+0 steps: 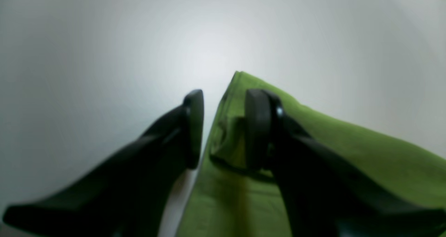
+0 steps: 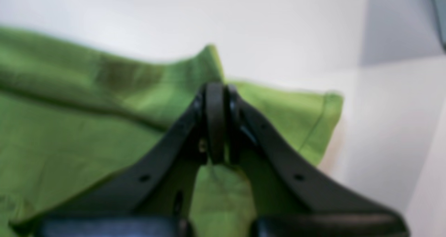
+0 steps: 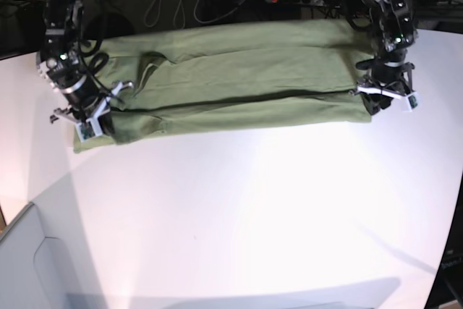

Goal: Fold the T-shirt properly
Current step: 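Lower the hem onto the shirt and open both grippers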

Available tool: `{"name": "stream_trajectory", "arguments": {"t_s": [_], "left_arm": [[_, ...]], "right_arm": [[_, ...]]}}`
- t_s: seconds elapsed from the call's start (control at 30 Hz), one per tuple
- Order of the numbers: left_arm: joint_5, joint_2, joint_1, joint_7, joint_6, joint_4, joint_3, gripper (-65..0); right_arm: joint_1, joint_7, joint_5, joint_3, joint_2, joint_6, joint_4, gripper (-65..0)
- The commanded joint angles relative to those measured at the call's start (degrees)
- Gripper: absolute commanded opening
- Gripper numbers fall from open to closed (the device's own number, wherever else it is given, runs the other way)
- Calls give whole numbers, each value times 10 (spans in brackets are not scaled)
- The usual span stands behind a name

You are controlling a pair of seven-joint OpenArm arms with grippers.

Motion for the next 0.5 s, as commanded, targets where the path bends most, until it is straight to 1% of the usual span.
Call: {"name": "stream_trajectory", "arguments": {"t_s": [0.0, 0.1, 0.3, 0.33, 0.43, 0.47], "left_arm": [[-5, -6, 3, -11, -1, 11, -2, -456], [-5, -6, 6, -11, -1, 11, -2, -456], [-5, -6, 11, -11, -1, 27, -3, -453], [-5, -6, 13, -11, -1, 31, -3, -453], [-5, -6, 15, -11, -1, 43, -3, -453], [-5, -6, 15, -11, 0, 45, -3, -453]], "right_arm": [[-4, 15, 3, 4, 7, 3, 13, -648], [-22, 25, 3, 8, 7, 3, 13, -648], [-44, 26, 6, 52, 7, 5, 15, -648], [-48, 29, 6, 59, 7, 16, 16, -648], [-58, 35, 4, 80, 3, 68, 16, -648], [-63, 35, 4, 82, 2, 78, 14, -647]]}}
